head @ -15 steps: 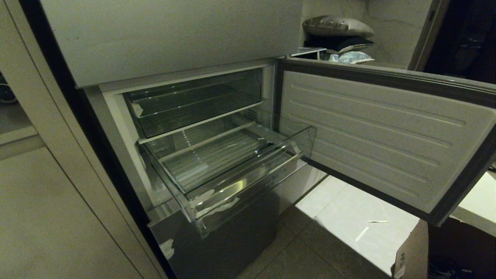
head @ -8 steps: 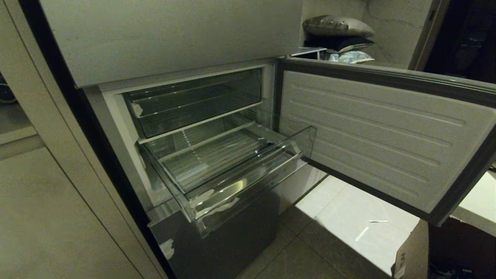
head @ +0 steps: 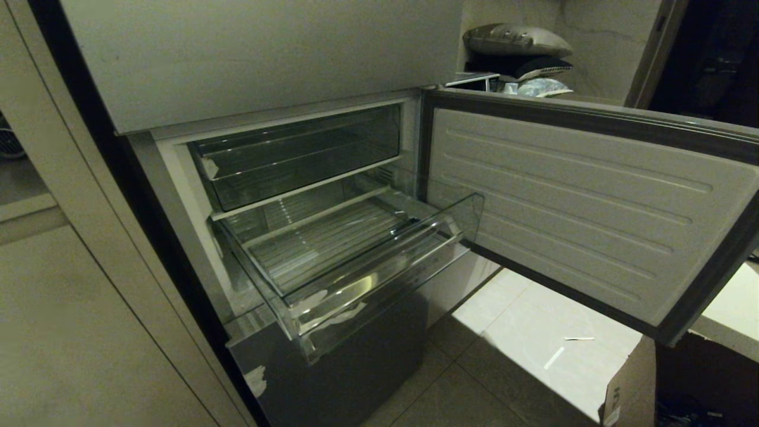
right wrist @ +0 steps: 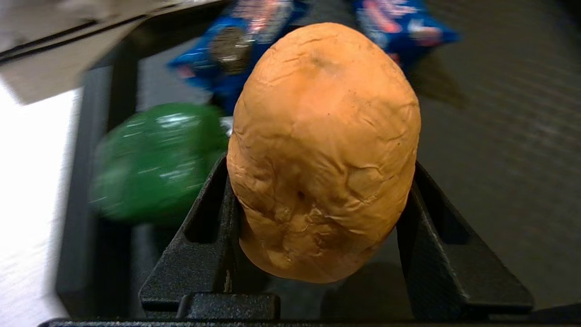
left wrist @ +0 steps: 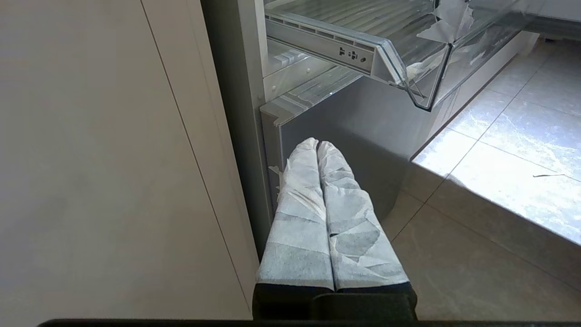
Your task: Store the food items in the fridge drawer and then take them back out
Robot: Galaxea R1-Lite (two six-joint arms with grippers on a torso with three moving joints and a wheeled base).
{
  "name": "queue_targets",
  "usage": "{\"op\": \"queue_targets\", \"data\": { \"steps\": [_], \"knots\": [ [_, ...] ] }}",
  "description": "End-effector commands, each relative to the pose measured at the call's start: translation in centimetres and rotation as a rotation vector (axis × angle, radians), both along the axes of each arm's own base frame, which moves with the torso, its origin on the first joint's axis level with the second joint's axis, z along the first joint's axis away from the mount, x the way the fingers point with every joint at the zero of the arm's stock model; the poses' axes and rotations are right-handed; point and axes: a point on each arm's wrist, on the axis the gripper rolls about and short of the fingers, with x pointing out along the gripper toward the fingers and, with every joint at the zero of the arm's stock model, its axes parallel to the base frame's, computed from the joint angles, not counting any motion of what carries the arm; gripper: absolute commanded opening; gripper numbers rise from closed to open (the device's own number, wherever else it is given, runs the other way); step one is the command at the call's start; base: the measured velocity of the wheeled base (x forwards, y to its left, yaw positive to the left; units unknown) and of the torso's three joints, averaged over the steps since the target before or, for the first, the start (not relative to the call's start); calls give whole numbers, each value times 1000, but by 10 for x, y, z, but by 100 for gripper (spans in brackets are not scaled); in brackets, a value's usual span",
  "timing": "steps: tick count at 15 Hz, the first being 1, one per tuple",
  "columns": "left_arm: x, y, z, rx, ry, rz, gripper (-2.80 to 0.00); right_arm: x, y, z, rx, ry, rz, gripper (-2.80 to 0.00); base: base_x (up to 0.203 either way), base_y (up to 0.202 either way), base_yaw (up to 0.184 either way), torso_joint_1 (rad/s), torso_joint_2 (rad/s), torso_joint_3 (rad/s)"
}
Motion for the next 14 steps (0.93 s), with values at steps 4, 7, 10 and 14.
{"op": "queue_targets", "data": {
  "steps": [4, 7, 10, 14],
  "knots": [
    [0, 0, 0, 0, -2, 0, -280, -2, -15, -15, 9, 16, -2, 0, 0, 0, 0, 0, 0, 0],
    [0, 0, 0, 0, 0, 0, -280, 0, -20, -25, 12, 18, 8, 0, 0, 0, 0, 0, 0, 0],
    [0, 0, 0, 0, -1, 0, -280, 1, -27, -30, 12, 18, 7, 0, 0, 0, 0, 0, 0, 0],
    [0, 0, 0, 0, 0, 0, -280, -6, -22, -12, -29, -3, -13, 0, 0, 0, 0, 0, 0, 0]
  ]
}}
